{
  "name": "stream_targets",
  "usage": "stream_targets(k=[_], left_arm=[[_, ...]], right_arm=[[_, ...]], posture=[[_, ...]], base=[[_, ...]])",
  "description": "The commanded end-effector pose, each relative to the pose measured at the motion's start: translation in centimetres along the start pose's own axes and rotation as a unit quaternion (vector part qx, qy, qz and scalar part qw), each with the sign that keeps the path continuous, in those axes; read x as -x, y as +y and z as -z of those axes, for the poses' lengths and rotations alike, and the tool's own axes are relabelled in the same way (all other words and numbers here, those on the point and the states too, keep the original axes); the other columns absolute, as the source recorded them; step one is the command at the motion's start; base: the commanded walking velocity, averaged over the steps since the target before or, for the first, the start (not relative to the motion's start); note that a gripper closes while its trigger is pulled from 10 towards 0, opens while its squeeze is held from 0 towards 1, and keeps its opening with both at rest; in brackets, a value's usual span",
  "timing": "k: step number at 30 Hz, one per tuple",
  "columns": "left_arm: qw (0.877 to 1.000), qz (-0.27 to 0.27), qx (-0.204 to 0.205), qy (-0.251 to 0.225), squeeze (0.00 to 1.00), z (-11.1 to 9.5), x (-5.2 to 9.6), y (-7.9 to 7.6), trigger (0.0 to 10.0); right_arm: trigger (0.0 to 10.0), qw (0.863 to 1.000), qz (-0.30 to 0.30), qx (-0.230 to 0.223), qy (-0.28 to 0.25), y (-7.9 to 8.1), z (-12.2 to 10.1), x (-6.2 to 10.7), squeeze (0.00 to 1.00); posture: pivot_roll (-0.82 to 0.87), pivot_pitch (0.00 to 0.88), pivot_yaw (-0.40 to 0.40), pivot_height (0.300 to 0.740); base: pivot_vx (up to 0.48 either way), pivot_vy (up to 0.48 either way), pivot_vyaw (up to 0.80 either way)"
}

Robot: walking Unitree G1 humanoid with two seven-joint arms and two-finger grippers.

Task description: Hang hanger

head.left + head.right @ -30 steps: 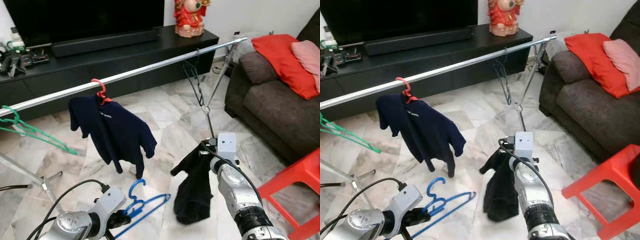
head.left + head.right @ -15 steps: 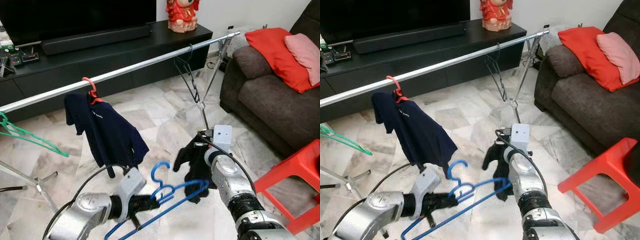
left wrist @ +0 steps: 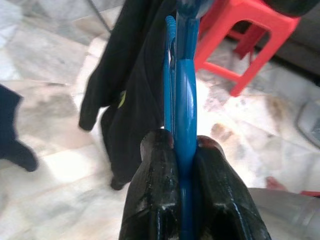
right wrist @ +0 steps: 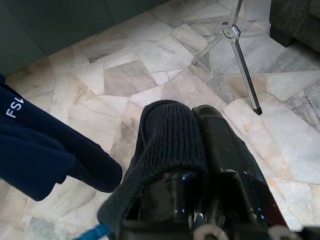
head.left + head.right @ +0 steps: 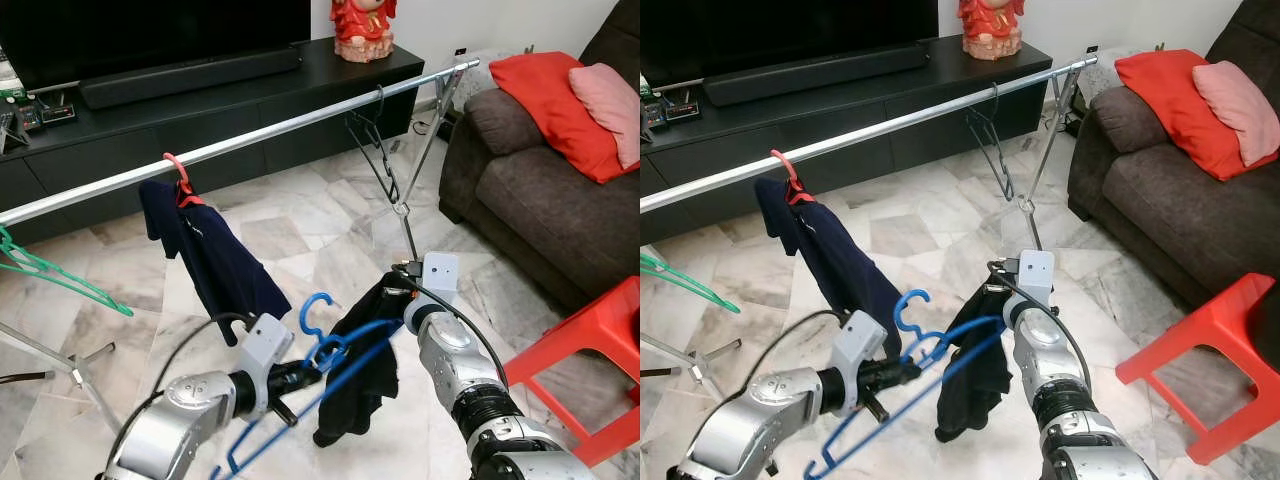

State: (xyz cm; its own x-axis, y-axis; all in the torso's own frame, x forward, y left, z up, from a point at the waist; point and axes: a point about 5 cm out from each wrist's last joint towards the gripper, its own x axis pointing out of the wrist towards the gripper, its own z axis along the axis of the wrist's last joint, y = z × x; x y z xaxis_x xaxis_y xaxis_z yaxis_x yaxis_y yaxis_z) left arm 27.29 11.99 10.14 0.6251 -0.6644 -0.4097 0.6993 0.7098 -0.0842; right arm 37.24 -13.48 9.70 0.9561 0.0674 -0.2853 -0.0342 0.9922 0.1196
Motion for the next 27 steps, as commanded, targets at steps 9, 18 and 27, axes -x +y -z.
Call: stream_targets(k=[9,18,27], left_arm=[[0.999,0.004,0.034,-0.038,0.00,-1.0,-0.3,0.0,10.0],[0.996,-0.010,0.070,-0.061,0.00,-1.3,-1.0,-0.3,10.0],[0.981,-0.143,0.113,-0.060,0.00,-1.6,-1.9,1.5,10.0]], right_arm=[[10.0,1.000,-0.025,0.001,-0.012,0.0,-0.3,0.0,0.00],[10.0,0.997,-0.057,-0.047,-0.014,0.8,-0.7,0.2,0.00],[10.0,0.997,-0.041,-0.064,-0.029,0.6,-1.4,0.5,0.00]], posture=[[0.08,0.154,-0.026,0.740],[0.07,0.142,-0.028,0.740],[0.07,0.140,-0.033,0.740]], base=[[0.000,0.000,0.00],[0.000,0.000,0.00],[0.000,0.000,0.00]])
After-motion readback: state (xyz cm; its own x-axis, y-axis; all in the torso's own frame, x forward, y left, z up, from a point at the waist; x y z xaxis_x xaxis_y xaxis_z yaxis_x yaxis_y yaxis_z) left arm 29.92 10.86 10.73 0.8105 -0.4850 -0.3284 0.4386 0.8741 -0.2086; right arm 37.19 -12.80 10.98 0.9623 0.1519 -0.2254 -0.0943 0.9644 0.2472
